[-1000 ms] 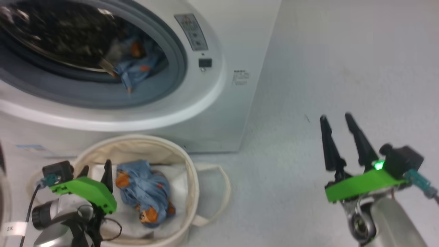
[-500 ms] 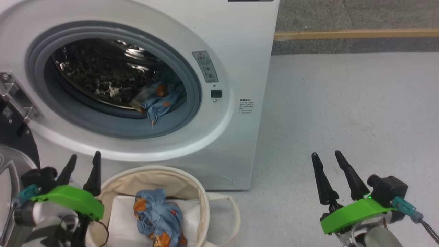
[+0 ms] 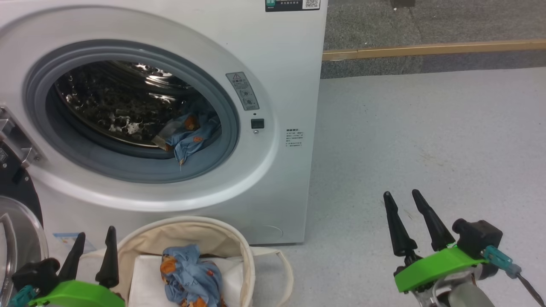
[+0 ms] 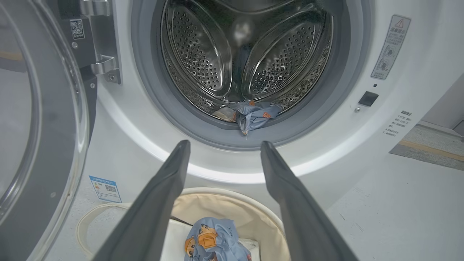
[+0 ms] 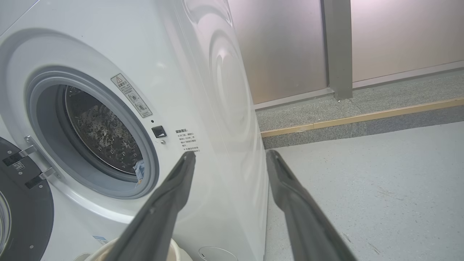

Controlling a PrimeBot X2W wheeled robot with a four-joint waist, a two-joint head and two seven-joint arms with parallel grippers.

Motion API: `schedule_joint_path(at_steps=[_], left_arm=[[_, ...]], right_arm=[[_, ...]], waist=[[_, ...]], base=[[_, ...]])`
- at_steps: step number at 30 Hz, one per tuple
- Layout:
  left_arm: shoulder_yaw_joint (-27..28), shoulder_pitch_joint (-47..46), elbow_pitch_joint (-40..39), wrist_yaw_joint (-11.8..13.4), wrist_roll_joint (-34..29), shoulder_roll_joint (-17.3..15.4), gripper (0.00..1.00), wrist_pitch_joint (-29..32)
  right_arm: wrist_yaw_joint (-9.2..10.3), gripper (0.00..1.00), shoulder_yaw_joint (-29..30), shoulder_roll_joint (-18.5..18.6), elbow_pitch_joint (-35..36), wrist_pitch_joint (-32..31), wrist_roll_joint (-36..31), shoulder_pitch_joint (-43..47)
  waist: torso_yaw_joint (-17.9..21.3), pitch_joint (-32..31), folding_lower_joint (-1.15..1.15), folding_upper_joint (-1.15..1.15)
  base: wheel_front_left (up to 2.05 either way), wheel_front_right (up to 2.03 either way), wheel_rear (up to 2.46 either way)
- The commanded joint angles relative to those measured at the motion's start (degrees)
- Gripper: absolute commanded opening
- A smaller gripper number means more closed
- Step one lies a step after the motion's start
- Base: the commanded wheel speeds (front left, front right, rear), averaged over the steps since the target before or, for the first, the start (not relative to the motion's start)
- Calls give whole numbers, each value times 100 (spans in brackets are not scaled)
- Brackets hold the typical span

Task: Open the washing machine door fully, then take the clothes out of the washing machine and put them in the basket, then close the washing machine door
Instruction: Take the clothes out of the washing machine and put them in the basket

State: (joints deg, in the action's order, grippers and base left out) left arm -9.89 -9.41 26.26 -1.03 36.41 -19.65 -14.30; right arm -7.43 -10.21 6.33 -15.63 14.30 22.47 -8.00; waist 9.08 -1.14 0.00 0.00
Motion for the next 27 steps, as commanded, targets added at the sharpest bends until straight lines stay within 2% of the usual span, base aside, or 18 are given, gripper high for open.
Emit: schedule_joint_path(at_steps=[1,13,27], left_arm=[[306,-165,-241,43,-42,-167,100,-69],[275,20,-628,226,-99,-217,100,3],[19,-224,-632,211,-202,-266,100,237]], right_arm=[[-6,100,-101,-4,156,70,37,-134],[-6,100,-116,61,166,70,2,-190],[-6,100,-108,68,159,70,21,-203]], waist=[[3,-10,0,0],[51,-1,0,0],[13,101,0,0]], base=[[0,0,0],[0,0,0],[0,0,0]])
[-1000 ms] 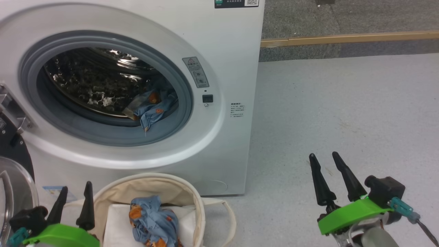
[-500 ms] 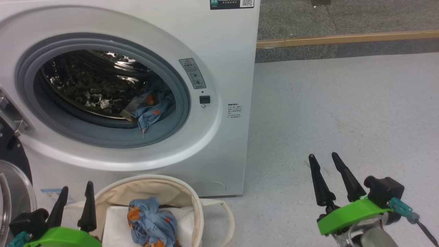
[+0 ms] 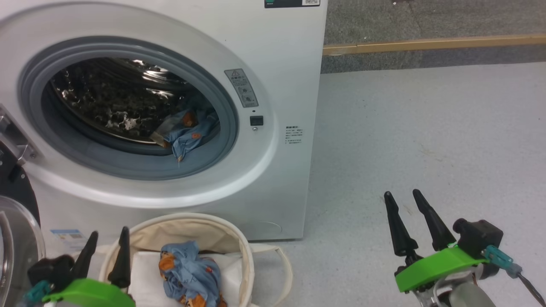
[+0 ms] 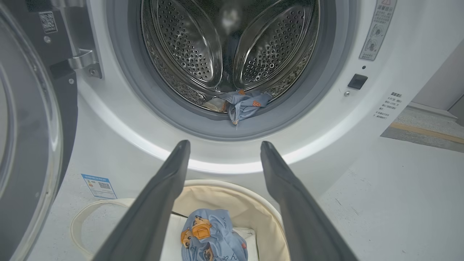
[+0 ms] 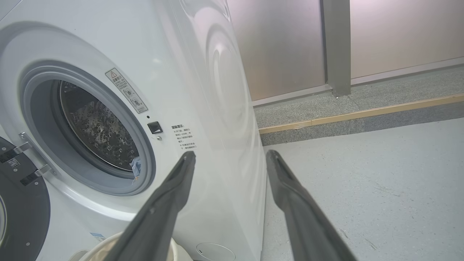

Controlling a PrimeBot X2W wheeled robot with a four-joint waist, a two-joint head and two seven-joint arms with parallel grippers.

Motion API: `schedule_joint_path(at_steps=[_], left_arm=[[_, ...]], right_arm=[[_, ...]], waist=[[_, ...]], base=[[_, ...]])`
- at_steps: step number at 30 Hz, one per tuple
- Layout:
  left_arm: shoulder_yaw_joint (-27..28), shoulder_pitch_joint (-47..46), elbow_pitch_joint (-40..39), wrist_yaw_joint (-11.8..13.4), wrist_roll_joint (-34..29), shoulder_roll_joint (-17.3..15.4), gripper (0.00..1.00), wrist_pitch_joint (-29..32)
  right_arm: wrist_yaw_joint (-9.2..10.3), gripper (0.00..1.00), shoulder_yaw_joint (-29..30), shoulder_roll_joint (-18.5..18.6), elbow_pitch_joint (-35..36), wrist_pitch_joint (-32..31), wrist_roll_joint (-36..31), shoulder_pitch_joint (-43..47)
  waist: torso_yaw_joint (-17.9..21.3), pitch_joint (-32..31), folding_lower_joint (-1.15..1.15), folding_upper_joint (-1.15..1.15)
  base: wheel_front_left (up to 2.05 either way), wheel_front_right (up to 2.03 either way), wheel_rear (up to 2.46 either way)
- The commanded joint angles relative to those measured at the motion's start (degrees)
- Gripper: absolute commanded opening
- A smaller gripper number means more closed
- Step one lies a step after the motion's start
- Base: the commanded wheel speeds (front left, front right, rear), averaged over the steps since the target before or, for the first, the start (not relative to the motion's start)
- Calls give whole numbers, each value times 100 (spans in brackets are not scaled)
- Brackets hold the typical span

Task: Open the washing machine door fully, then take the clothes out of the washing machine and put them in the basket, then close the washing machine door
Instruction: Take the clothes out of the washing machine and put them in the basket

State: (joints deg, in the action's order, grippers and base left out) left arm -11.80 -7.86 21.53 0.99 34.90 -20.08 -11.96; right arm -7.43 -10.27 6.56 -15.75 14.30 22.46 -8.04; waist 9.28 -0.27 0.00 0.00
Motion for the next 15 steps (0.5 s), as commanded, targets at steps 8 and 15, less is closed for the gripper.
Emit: schedule_joint_path(at_steps=[8,15], left_arm=[[46,-952,168,-186,-55,-261,100,235],[-131,-1939,875,-494,-63,-300,100,451]], right_arm=[[-6,100,-141,34,190,70,8,-261],[-6,100,-146,40,251,70,-25,-379]], waist=[[93,153,0,0],[253,572,0,0]], base=[[0,0,0],[0,0,0]])
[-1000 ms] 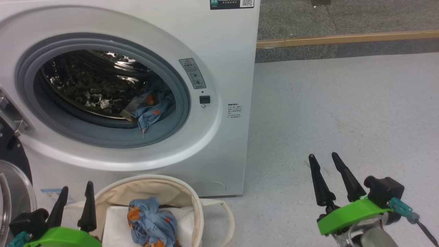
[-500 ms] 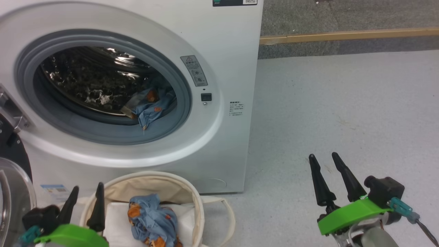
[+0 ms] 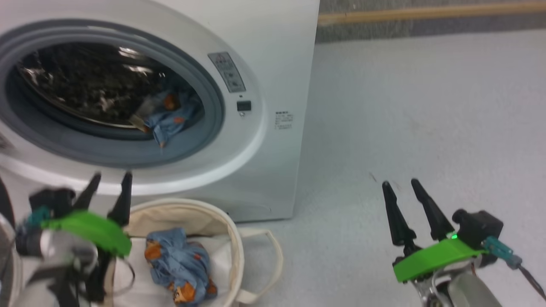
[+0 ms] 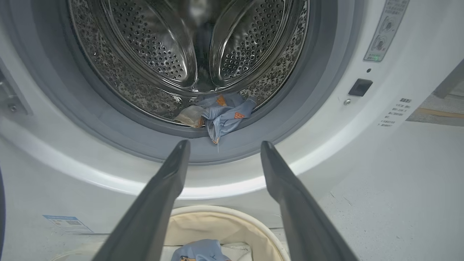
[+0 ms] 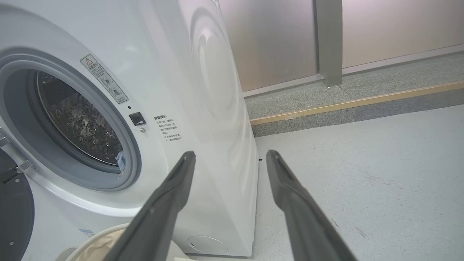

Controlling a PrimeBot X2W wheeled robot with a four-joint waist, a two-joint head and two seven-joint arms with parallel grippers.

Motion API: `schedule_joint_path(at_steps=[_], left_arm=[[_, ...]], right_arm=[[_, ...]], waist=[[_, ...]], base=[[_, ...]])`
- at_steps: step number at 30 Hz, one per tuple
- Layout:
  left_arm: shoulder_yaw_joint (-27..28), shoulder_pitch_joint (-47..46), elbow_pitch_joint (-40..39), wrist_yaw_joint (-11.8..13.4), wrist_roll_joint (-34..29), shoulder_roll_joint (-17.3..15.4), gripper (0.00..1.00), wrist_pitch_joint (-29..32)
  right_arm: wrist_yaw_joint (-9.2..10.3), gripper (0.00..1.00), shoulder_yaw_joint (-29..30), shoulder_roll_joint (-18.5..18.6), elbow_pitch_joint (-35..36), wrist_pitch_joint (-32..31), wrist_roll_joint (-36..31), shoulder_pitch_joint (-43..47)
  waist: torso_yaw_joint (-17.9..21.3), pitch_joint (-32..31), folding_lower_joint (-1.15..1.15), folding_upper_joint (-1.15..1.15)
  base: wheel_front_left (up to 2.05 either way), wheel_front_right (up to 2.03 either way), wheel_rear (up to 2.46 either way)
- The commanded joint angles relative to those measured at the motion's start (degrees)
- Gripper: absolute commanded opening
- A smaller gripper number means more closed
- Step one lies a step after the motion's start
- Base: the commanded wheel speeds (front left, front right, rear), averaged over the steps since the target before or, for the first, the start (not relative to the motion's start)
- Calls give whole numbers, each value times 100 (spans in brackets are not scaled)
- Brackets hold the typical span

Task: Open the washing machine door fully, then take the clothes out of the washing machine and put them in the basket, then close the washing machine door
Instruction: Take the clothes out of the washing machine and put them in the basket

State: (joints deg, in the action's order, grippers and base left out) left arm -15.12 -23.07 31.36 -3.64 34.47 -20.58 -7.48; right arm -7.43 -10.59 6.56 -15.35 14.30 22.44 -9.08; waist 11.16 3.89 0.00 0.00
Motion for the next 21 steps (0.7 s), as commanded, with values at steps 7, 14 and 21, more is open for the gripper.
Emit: schedule_joint_path(at_steps=[7,14,21], left_arm=[[-51,-1882,836,-304,26,-270,100,223],[-387,-3082,1756,-377,72,-323,100,330],[-1098,-3930,2355,-383,274,-319,100,490]], right_arm=[[-6,100,-92,-12,360,70,-66,-556],[-6,100,-18,-74,519,70,-100,-800],[-6,100,90,-116,659,70,-140,-923]], waist=[[296,849,0,0],[510,1444,0,0],[605,1943,0,0]], base=[[0,0,0],[0,0,0],[0,0,0]])
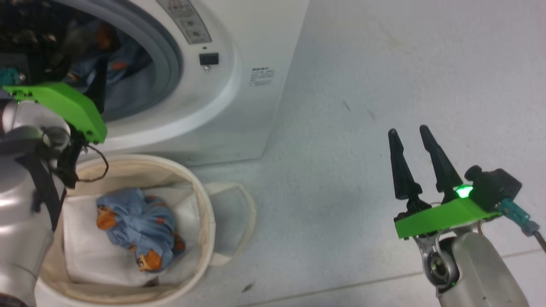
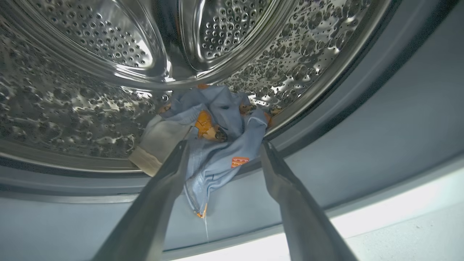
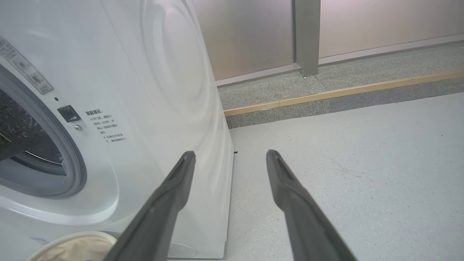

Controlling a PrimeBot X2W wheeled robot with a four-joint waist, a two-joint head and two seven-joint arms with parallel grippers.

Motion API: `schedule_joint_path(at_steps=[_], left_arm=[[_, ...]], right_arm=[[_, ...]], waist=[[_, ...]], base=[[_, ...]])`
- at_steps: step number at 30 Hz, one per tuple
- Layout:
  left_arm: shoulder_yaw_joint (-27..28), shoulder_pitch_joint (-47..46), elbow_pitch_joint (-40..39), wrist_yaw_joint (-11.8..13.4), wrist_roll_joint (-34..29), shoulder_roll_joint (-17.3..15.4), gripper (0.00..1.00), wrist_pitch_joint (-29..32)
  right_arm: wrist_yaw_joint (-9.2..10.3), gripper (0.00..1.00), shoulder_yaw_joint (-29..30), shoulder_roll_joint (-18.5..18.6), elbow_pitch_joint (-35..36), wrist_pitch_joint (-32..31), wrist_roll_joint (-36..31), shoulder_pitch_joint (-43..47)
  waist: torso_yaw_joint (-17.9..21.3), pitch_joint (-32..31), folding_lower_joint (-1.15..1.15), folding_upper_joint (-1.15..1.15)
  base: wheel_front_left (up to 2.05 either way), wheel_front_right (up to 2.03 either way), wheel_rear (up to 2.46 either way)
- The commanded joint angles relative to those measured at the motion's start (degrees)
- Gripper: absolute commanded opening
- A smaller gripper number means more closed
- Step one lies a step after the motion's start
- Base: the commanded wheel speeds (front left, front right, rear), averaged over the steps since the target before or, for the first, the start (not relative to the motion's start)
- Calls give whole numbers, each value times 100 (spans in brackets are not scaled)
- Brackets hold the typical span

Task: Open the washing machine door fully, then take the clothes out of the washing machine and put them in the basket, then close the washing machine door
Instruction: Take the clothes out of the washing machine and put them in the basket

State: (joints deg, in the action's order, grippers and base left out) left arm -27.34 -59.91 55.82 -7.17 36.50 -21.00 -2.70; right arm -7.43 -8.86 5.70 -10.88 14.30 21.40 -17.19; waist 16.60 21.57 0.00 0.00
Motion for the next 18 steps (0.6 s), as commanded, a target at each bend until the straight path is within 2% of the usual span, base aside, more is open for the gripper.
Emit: schedule_joint_path(at_steps=[1,11,18], left_arm=[[70,-355,-32,-30,189,-267,100,64],[-495,-1440,685,-31,605,-447,100,404],[-680,-1663,1092,-31,825,-431,100,632]], right_arm=[[-6,100,-69,-33,239,70,-44,-125],[-6,100,-5,-138,432,70,-90,-288],[-6,100,51,-189,491,70,-107,-334]], waist=[[64,252,0,0],[125,993,0,0],[177,1185,0,0]], base=[[0,0,0],[0,0,0],[0,0,0]])
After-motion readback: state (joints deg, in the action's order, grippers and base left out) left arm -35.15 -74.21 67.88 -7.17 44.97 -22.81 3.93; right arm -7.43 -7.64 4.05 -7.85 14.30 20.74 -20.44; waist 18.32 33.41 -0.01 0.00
